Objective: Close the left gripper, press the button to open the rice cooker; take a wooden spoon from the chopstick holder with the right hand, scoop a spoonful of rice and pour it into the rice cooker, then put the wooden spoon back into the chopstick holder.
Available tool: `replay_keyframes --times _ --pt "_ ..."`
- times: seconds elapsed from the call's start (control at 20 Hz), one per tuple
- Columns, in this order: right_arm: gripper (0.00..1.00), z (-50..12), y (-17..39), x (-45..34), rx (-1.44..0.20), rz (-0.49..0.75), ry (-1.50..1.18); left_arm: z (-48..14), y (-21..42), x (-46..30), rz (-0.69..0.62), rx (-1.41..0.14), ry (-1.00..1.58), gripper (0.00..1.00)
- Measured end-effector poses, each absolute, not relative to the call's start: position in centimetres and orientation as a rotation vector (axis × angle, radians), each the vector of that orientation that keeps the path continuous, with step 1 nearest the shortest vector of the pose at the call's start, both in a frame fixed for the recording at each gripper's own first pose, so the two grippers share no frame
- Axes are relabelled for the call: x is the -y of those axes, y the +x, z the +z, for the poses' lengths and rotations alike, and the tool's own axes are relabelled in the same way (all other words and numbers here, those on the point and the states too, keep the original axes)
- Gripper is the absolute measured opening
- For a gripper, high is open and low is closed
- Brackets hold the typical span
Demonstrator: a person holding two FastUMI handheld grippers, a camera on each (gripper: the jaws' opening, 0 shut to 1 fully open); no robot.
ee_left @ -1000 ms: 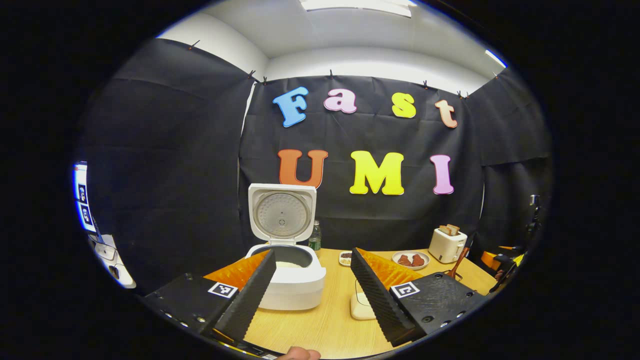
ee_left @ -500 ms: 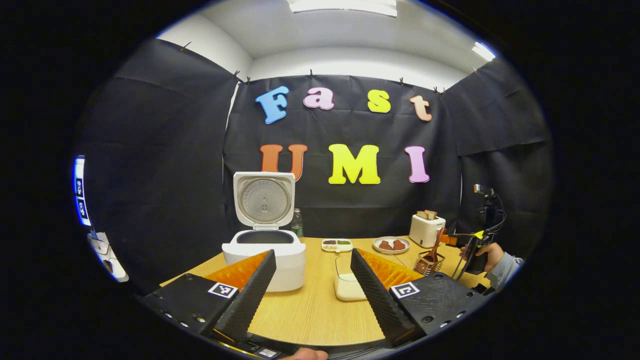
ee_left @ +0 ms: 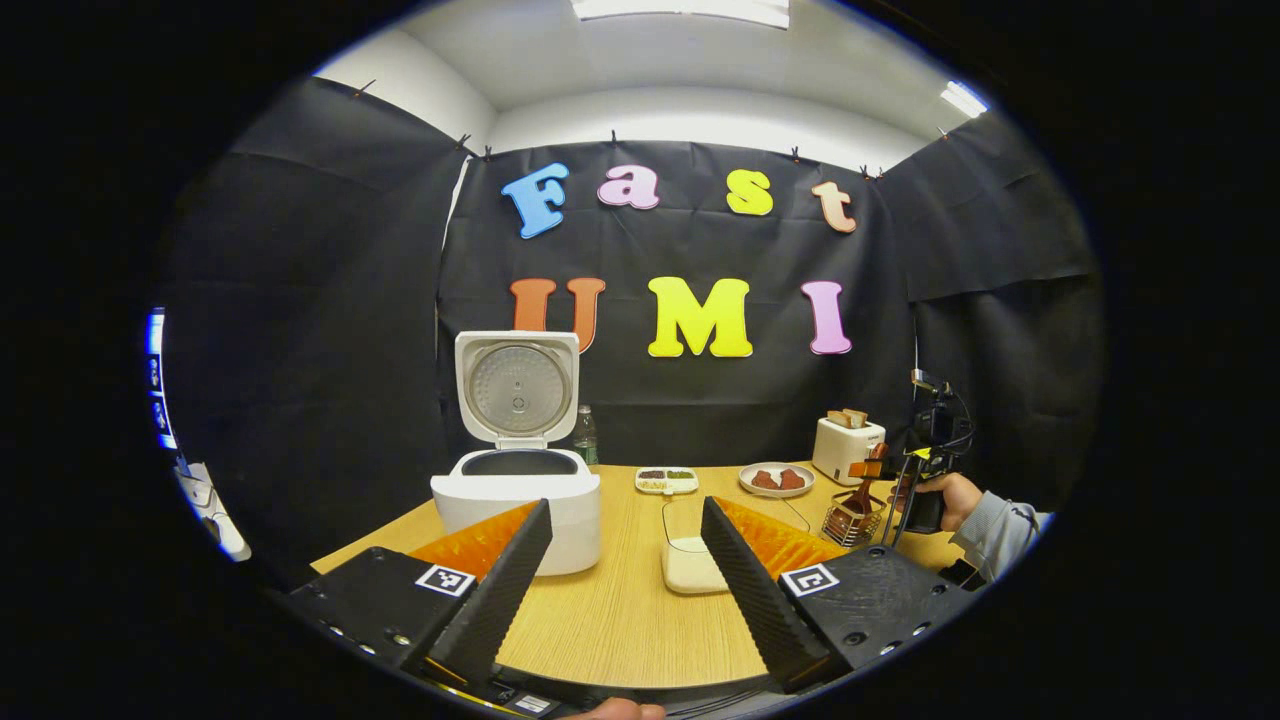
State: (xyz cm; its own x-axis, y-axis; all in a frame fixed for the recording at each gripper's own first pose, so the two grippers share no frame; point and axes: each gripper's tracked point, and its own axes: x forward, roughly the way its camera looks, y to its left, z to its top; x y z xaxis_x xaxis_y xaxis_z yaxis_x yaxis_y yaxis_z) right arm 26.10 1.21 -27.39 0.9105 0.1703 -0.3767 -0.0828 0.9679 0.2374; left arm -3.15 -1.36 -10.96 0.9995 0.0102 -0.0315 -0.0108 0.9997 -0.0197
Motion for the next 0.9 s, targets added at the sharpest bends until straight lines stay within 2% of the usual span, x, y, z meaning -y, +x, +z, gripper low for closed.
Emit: replay_keyframes --times 0.1,0.15,0.2,0.25,0.3,0.35,0.5,0.55,0.6,0.9 --pt "0.8 -27.2 26.2 -2.5 -0.421 0.185 0.263 -11.4 -3.1 0.9 0.014 -0.047 -0.029 0.96" --pt "0.51 -27.6 26.1 -3.0 -0.445 0.203 0.272 -11.5 -3.3 0.8 0.018 -0.05 -0.033 0.95" --pt "0.51 -27.4 25.8 -3.2 -0.444 0.221 0.271 -11.4 -3.3 0.7 0.02 -0.049 -0.036 0.96" --pt "0.39 -27.1 25.8 -3.5 -0.441 0.234 0.268 -11.5 -3.3 0.6 0.02 -0.051 -0.039 0.96" --pt "0.19 -26.8 25.7 -3.6 -0.44 0.239 0.267 -11.5 -3.4 0.6 0.019 -0.051 -0.043 0.96" --pt "0.23 -26.4 25.2 -3.5 -0.432 0.233 0.25 -11.6 -3.4 0.6 0.017 -0.053 -0.044 0.96" --pt "0.2 -24.8 24.2 -2.7 -0.374 0.189 0.175 -12.0 -3.9 0.6 0.015 -0.057 -0.03 0.96" --pt "0.14 -23.8 23.6 -2.7 -0.348 0.186 0.18 -12.0 -4.0 0.6 0.013 -0.056 -0.023 0.96" --pt "0.19 -23.0 23.2 -2.9 -0.324 0.179 0.176 -12.0 -4.3 0.5 0.013 -0.057 -0.017 0.96" --pt "0.18 -17.0 20.4 -4.2 -0.196 0.161 0.06 -11.3 -5.5 0.0 0.013 -0.034 -0.017 0.96"
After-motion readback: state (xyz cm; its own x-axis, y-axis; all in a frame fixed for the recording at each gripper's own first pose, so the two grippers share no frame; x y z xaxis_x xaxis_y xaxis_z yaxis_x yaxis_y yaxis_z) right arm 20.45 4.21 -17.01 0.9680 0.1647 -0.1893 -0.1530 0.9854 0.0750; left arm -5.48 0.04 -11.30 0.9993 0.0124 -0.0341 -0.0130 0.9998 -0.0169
